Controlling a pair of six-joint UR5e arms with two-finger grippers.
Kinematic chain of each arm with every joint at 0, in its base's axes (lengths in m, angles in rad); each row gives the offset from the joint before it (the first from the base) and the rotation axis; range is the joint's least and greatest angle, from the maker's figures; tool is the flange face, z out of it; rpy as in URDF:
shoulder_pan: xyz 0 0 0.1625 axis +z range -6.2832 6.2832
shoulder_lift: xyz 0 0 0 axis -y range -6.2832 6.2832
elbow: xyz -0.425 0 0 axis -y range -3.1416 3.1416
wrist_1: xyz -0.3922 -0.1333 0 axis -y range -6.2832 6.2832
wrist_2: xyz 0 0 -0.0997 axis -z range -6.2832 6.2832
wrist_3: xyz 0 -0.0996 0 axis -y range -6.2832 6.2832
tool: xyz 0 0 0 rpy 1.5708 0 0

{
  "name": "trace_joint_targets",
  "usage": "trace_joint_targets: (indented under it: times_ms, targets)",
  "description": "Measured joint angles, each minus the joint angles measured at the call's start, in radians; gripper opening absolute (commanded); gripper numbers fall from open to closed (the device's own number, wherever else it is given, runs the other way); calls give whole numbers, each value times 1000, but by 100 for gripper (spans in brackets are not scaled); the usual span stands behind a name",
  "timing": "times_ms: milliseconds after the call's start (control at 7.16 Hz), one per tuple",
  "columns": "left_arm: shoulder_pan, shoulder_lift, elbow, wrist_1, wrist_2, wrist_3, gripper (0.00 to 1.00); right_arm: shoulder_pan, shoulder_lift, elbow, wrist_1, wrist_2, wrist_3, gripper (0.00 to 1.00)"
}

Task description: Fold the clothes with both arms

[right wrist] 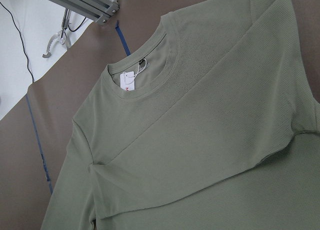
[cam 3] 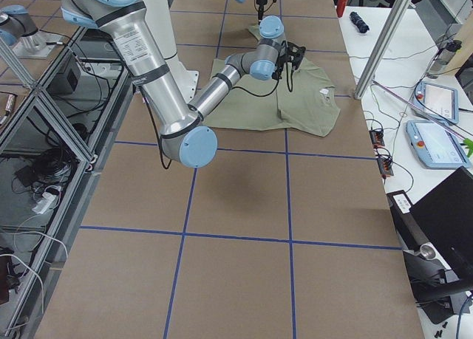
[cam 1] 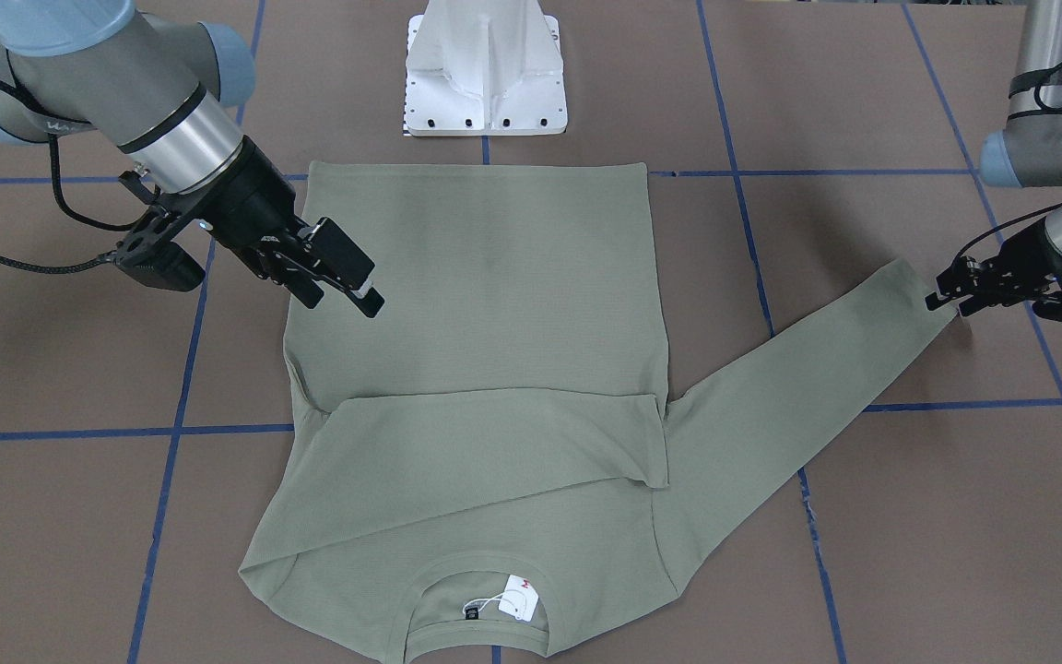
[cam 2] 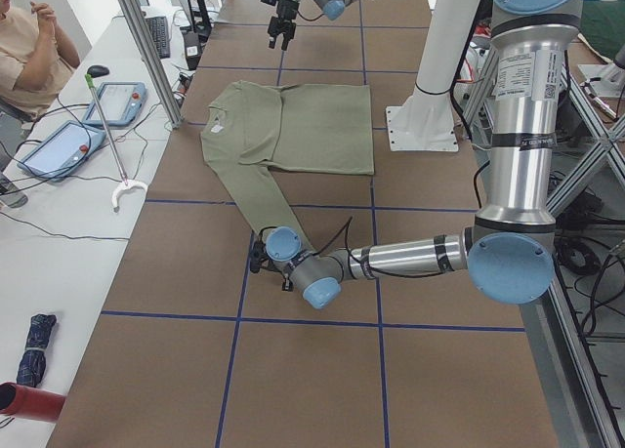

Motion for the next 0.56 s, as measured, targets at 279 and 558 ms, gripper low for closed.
trace_joint_targets:
  times_ms: [279, 558]
  targets:
    - [0, 0, 1, 0, 0, 0, 38, -1, 2, 0, 2, 0, 1, 99]
    - [0, 0, 2, 1, 1, 0, 7, -2, 5, -1, 3, -1, 1, 99]
